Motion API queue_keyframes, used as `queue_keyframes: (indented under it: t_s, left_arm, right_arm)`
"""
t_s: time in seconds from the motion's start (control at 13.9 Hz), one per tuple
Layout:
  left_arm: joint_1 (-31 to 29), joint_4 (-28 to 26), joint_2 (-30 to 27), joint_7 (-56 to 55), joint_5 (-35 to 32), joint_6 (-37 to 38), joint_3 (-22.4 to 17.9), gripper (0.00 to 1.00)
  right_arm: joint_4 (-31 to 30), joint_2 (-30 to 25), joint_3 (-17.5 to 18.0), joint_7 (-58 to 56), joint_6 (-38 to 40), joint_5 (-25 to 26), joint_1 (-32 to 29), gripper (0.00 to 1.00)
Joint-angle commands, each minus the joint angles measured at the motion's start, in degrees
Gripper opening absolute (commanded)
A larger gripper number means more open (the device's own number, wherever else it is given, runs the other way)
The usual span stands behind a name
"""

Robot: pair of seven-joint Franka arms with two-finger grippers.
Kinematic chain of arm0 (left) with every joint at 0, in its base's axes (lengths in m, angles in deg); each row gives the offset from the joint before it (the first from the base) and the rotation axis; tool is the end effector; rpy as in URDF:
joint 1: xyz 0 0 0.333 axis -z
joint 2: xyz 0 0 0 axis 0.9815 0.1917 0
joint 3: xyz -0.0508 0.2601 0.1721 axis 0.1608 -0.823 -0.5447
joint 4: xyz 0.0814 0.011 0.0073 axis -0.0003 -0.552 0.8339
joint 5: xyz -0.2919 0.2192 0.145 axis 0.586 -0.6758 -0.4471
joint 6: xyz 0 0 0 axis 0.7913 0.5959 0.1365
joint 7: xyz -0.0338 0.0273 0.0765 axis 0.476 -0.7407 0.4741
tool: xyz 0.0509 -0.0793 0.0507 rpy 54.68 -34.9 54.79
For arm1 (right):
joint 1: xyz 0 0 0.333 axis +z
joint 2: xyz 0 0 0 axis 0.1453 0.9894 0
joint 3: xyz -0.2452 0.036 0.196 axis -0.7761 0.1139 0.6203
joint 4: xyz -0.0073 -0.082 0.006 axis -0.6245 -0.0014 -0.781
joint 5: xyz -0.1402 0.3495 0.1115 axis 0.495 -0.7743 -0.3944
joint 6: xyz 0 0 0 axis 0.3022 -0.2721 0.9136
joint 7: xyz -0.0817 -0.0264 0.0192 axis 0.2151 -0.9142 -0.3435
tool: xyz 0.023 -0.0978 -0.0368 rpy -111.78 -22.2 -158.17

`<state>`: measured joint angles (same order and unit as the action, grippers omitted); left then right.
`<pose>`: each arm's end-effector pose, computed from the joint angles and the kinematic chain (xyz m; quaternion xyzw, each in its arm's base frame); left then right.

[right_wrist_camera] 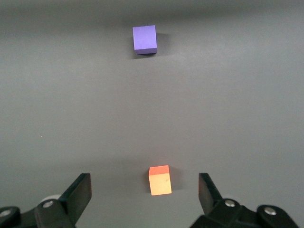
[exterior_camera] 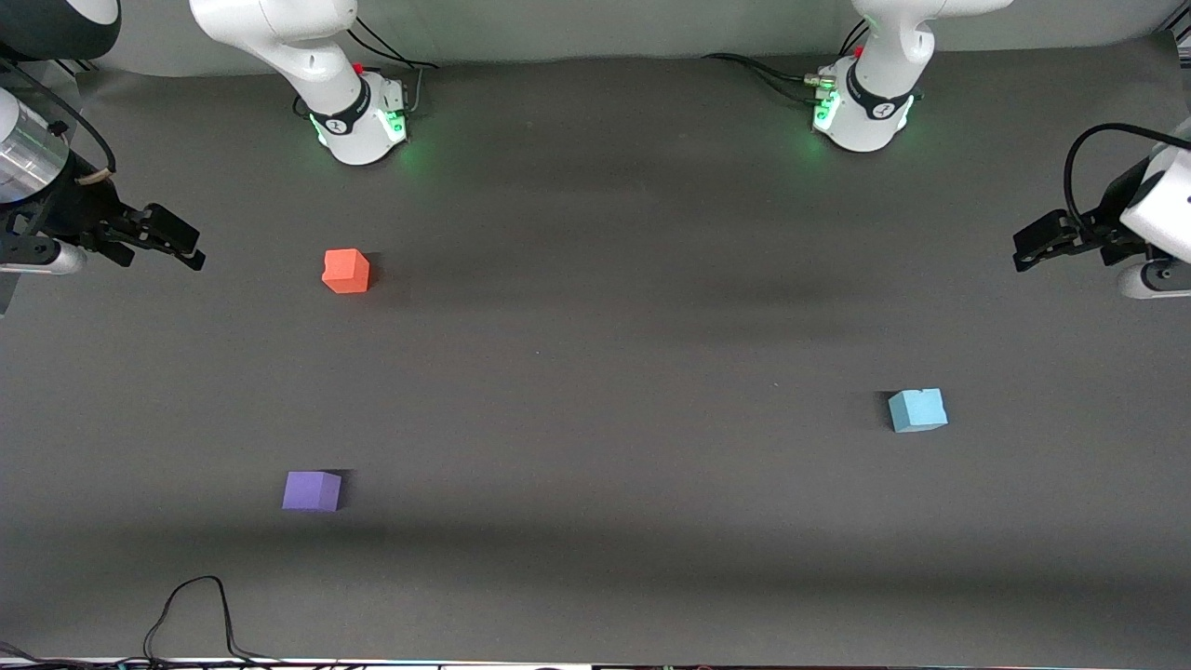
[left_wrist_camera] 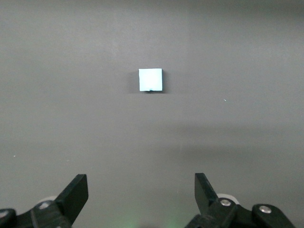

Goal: Place blue block between orange and purple blocks

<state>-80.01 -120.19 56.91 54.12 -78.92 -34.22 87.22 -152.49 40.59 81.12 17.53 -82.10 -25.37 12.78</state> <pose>0.5505 -0.0191 0.5955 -0.9992 -0.0173 0.0328 0.0137 0.5054 0.0045 0.5904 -0.9981 0.0549 -0.0267 0.0059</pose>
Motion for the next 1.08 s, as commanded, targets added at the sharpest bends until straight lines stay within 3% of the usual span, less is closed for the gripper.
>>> queue_keyframes:
  t_s: [0.0,0.43,0.72,1.01]
  left_arm:
    - [0.8,1.5,4.0,1.5,0.8,-0.9,-0.7,1.00]
    - [-2.9,-4.5,17.4,2.4,4.9,-16.8,-0.8,1.00]
    - [-2.4,-5.1,28.5,2.6,4.8,-28.2,-0.7,1.00]
    - [-1.8,-8.4,32.3,4.1,4.8,-36.1,-0.4,1.00]
  right_arm:
    - [-0.6,-1.4,0.0,-1.5,-0.3,-0.8,0.1,1.00]
    - [-0.2,-1.7,-0.2,-1.9,2.7,0.0,-0.3,1.00]
    - [0.0,-0.5,-0.8,-1.9,2.1,-0.5,-2.3,1.00]
    - [0.2,-1.1,-2.7,-4.2,3.4,-0.5,-1.9,1.00]
